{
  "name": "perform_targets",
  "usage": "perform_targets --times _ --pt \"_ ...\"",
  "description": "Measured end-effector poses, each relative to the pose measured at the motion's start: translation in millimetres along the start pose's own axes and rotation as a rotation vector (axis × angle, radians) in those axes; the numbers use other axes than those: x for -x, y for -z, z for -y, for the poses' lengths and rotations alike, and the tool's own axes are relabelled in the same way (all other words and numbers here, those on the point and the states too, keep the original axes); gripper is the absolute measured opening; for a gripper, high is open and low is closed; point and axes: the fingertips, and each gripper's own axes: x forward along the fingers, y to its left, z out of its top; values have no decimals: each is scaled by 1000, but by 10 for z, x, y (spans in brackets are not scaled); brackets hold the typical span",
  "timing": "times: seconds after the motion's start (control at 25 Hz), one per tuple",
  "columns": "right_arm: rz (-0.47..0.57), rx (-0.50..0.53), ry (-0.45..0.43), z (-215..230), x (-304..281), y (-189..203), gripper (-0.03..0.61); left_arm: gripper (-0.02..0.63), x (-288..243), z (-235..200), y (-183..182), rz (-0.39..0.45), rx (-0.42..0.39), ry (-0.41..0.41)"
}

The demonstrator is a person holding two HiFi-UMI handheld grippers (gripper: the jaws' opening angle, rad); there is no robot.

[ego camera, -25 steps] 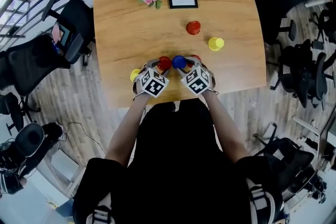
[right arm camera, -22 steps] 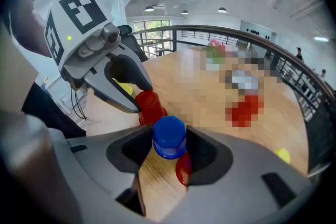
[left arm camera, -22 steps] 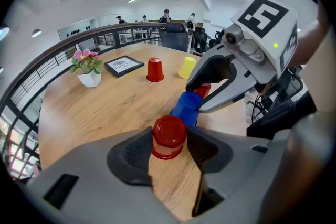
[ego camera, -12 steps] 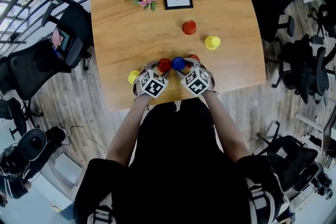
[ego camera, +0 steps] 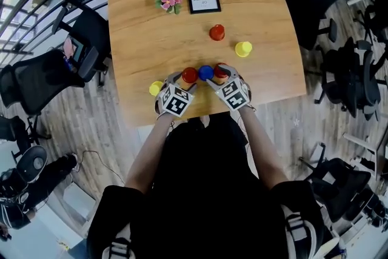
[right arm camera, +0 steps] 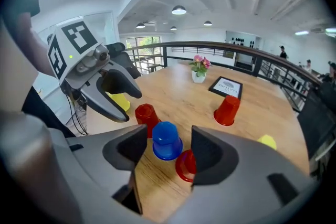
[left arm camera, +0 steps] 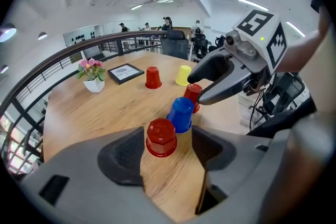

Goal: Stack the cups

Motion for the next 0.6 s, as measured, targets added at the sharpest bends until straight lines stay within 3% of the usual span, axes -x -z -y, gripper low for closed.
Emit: perform_targets --times 0.28,0.48,0.6 --pt "77 -25 63 -101 280 -45 237 280 376 37 27 96 18 -21" --pt "112 -59 121 -150 555 85 149 50 601 71 1 165 33 -57" --pt "134 -75 143 -116 721 188 8 35 688 136 -19 201 45 -54"
